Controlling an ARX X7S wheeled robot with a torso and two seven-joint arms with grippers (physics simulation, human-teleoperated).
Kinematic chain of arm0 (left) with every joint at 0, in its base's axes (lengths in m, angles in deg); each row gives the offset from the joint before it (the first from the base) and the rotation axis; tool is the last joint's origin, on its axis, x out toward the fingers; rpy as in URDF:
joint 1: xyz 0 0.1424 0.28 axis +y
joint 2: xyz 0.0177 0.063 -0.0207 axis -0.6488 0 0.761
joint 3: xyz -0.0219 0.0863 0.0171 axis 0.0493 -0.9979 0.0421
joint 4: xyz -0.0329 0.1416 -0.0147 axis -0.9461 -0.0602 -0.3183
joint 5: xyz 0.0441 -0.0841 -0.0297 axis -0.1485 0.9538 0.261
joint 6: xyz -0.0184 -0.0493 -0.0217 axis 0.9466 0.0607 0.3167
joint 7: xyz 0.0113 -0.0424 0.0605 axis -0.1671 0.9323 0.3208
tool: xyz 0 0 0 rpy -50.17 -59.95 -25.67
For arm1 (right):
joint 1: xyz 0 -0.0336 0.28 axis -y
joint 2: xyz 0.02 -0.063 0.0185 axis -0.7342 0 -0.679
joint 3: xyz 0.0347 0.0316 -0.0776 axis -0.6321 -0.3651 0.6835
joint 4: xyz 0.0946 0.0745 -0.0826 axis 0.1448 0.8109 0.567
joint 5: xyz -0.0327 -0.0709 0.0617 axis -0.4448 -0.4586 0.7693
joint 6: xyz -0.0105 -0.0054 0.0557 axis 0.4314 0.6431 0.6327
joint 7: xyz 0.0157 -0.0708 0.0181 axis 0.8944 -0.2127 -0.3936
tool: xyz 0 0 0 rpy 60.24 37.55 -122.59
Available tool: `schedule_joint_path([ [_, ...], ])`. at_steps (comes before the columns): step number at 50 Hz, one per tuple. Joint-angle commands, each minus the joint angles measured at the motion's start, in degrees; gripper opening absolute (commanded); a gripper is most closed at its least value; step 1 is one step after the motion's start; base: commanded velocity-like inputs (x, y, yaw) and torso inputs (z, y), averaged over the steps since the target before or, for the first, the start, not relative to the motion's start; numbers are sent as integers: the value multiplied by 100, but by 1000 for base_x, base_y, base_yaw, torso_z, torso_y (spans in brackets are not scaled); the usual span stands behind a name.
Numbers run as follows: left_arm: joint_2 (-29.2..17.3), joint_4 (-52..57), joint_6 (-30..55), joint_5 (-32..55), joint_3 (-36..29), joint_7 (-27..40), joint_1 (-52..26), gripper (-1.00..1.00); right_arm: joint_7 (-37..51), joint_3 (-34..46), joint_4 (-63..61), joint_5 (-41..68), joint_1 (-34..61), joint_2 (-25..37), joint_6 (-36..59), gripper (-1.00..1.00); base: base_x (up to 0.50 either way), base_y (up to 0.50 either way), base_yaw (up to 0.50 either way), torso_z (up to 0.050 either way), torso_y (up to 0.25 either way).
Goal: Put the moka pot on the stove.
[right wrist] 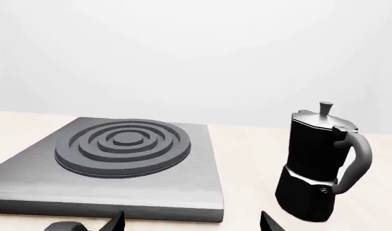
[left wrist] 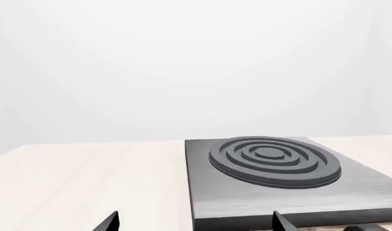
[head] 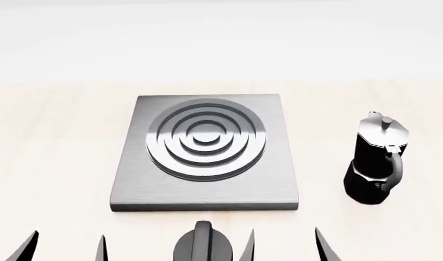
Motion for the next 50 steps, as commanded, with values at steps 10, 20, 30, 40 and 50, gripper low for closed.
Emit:
schedule_joint_path([
  [10,18,-23,-52,-4,30,-33,20,100,-106,-182,-337,-256,832,245,1409,100,0,0,0,0,0],
  [20,-41,-26,-61,39,-46,49,14,100,-114,-227,-510,-273,1343,379,2096,100,0,0,0,0,0],
  [30,-103,-27,-66,86,-126,131,7,100,-105,-307,-407,-260,1777,492,2385,100,0,0,0,0,0],
  [40,-159,-30,-75,135,-198,196,-1,100,-64,-452,-332,-233,2012,626,2564,100,0,0,0,0,0],
  [50,-207,-29,-73,171,-261,261,-8,100,-64,-600,-213,-148,2214,722,2690,100,0,0,0,0,0],
])
